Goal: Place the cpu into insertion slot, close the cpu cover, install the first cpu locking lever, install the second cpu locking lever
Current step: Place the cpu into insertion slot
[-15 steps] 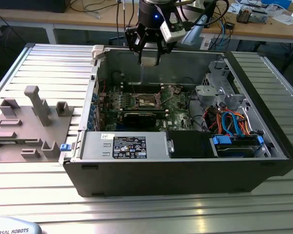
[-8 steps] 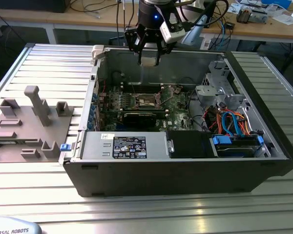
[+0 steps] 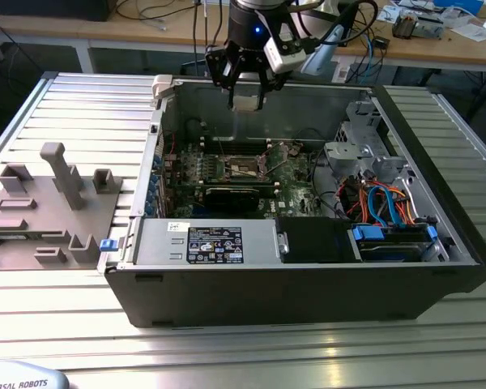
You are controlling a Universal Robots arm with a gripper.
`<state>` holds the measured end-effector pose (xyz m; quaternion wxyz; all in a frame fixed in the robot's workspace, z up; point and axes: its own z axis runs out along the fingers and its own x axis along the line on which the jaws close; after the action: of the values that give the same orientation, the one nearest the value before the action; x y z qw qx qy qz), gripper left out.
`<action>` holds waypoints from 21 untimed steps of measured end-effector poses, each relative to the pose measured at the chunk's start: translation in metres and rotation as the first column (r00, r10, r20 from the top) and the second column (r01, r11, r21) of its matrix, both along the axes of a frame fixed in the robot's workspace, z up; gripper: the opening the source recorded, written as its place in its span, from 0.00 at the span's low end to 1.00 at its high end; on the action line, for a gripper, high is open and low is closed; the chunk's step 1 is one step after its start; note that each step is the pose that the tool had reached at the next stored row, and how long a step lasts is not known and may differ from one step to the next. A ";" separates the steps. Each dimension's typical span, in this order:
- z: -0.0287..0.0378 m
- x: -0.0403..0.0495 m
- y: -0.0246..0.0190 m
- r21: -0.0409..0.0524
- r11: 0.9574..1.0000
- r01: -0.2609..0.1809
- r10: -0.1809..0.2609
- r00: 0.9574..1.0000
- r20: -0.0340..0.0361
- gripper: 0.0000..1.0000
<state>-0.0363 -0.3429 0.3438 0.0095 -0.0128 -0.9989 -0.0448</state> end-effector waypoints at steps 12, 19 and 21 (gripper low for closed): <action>-0.0016 -0.0010 0.0000 0.000 1.000 0.000 0.000 1.000 0.000 0.54; -0.0026 -0.0017 0.0000 0.000 1.000 0.000 0.000 1.000 0.000 0.54; -0.0028 -0.0019 0.0000 0.000 1.000 0.000 0.000 1.000 0.000 0.54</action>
<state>-0.0383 -0.3429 0.3410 0.0095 -0.0128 -0.9989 -0.0448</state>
